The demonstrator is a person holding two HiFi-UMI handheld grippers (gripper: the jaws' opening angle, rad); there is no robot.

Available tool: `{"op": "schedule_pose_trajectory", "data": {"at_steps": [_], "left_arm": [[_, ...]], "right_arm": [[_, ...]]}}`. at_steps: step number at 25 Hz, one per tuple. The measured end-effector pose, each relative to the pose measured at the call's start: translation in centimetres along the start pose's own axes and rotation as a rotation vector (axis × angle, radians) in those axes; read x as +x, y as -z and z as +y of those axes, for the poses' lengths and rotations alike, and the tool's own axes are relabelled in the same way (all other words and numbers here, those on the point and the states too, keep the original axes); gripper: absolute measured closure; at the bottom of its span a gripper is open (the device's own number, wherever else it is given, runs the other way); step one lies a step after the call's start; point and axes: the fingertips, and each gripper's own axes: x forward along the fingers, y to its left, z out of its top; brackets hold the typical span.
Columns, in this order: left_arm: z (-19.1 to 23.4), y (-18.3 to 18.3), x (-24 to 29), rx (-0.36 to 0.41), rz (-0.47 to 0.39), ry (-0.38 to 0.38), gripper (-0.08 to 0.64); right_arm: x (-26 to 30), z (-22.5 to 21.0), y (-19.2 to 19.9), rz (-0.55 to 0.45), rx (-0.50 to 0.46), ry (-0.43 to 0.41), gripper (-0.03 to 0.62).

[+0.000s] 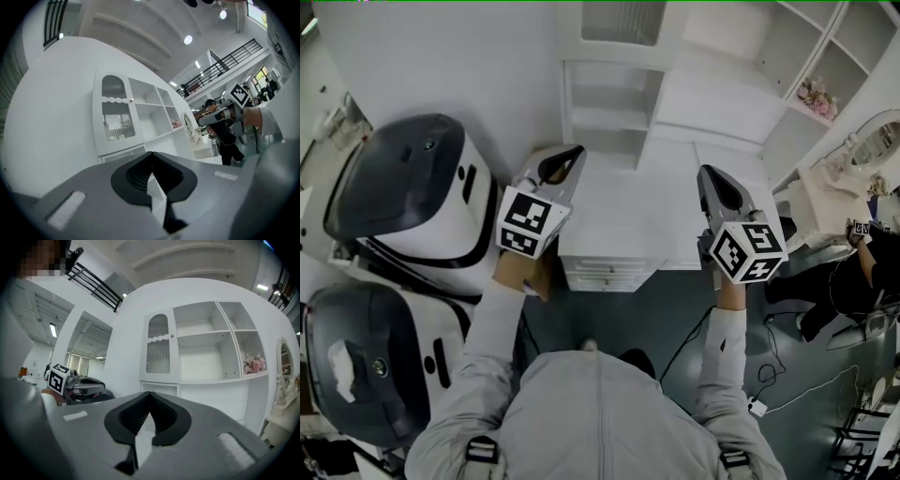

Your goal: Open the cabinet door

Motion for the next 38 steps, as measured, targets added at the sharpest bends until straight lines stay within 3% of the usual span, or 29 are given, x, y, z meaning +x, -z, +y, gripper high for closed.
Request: {"op": "schedule_pose_trajectory", "data": {"at_steps": [9, 19, 25, 35, 38], "left_arm": [[2.9, -0.9, 5.7, 0.017, -0.019, -0.045, 0.521], [6.7, -5.1, 15.3, 0.022, -0.070, -0.124, 0.476], [8.4, -7.6, 19.7, 0.034, -0.094, -0.167, 0.445], [11.4, -14.8, 26.5, 0.092, -0.170, -0.206, 0.425], [12.0, -18.2, 27.8, 0.059, -0.239, -0.182, 0.423]], "right_arm": [[5.2, -4.4, -1.6, -0.031, -0.003, -0.051, 0.574], [13.9, -12.1, -4.6, -0.052, -0.021, -0.152, 0.491], [18.7, -14.4, -6.5, -0.059, -0.028, -0.219, 0.434], [25.8, -14.4, -9.3, -0.048, -0.099, -0.340, 0.400], [27.5, -14.4, -9.9, -0.050, -0.109, -0.351, 0.400]]}}
